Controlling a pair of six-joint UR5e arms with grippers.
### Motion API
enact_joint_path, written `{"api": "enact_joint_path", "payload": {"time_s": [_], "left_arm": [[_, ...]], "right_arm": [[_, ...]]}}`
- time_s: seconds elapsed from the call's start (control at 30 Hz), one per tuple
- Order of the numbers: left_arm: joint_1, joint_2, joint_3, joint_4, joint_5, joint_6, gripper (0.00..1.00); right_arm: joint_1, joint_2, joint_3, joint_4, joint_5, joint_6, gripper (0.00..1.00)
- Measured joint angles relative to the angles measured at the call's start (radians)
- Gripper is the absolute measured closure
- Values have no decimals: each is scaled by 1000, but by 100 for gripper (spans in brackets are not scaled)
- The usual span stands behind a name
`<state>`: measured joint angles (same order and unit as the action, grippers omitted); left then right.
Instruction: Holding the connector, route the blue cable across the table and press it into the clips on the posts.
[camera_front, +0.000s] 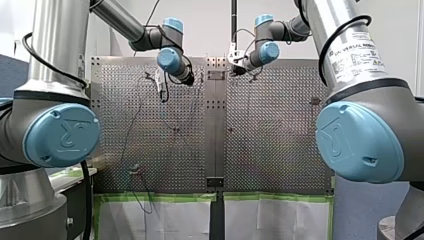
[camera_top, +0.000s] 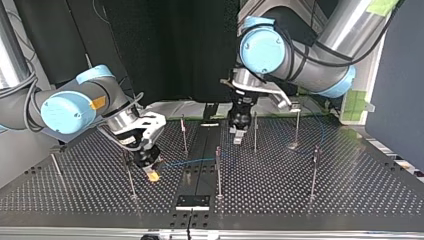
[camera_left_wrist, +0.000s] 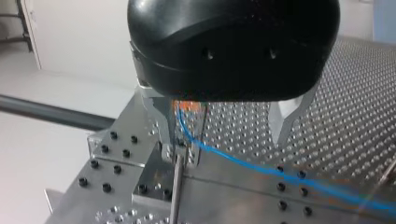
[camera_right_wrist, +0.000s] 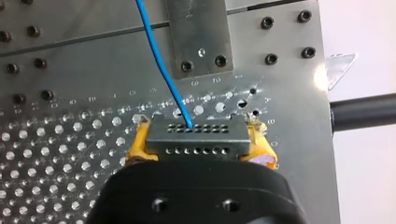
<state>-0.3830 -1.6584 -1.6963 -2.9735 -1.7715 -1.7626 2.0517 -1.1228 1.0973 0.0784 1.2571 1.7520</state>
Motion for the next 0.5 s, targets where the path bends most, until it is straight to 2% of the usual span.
{"api": "enact_joint_path", "payload": {"time_s": [0.27,0.5], "left_arm": [[-31,32,-11,19,-3,-8,0],[-86,31,22,69,-46,-19,0]], "right_arm": [[-3,0,6,1,6,0,100],[-9,0,10,1,24,-1,100]]}}
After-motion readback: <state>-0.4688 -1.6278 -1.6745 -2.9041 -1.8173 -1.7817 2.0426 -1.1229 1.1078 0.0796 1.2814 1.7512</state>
